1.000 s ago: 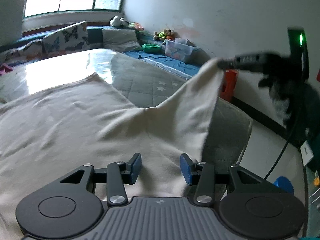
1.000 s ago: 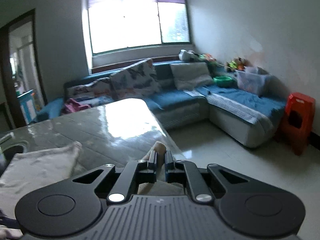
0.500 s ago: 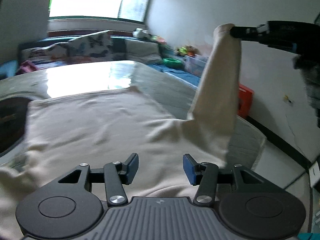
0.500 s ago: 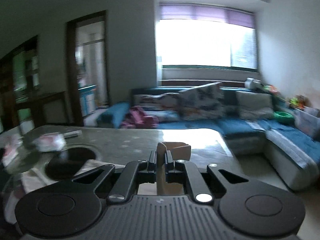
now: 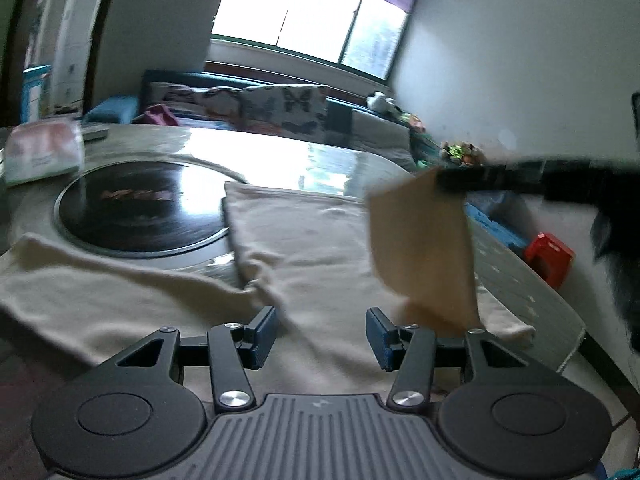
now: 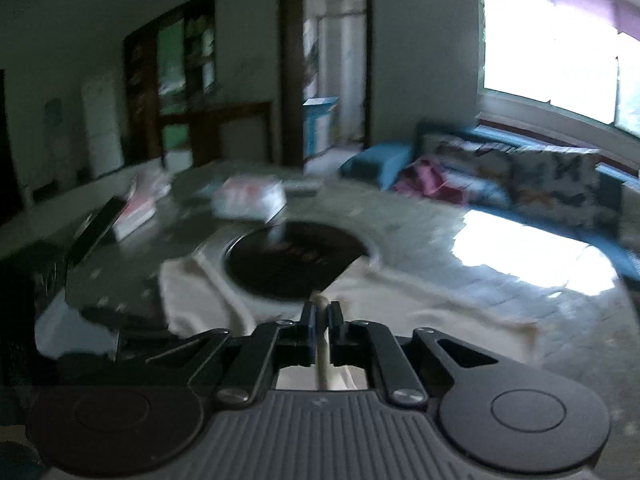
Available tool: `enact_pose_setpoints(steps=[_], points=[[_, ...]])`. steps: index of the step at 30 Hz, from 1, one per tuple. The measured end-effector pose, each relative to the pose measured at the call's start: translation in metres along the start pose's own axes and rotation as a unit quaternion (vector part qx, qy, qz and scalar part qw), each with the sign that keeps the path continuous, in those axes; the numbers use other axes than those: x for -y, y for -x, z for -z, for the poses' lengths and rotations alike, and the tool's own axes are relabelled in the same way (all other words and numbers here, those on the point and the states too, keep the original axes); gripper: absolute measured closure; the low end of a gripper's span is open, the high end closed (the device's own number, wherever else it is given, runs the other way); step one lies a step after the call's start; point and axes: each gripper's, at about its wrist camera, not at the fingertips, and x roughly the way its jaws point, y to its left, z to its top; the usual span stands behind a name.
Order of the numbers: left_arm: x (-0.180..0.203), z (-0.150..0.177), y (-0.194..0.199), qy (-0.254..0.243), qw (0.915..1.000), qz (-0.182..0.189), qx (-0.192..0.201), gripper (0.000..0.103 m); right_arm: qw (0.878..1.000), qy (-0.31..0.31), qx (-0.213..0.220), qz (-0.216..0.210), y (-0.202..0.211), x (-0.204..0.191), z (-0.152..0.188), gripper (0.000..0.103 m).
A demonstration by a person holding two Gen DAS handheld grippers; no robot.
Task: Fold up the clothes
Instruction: 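Lift the sleeve and fold it across the body with the right gripper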
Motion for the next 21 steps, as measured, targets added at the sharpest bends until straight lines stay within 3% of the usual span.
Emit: enact_pose_setpoints(steps=[3, 8, 14, 21], points=[[-0.008, 0.002, 0.004, 0.012, 0.9999, -0.010, 0.003, 0.050, 0.999, 0.016, -0.039, -0.031, -0.019, -0.015, 0.011, 0.098], [-0.013, 0.004, 0.012, 0.016, 0.9998, -0.010, 0.006, 0.050, 0.997, 0.027, -0.058, -0.052, -0.014, -0.022, 0.018, 0.094], [-0.003, 0.007, 0.006, 0.007, 0.9999, 0.011, 0.001, 0.050, 0.997, 0.017, -0.069, -0.018, 0.013, 0.001, 0.031, 0.083], [0.012, 0.013, -0.001, -0.013, 0.9996, 0.016, -0.021, 0.055, 0.990, 0.002, -0.113, 0.086, 0.041, 0.043, 0.077, 0.075]])
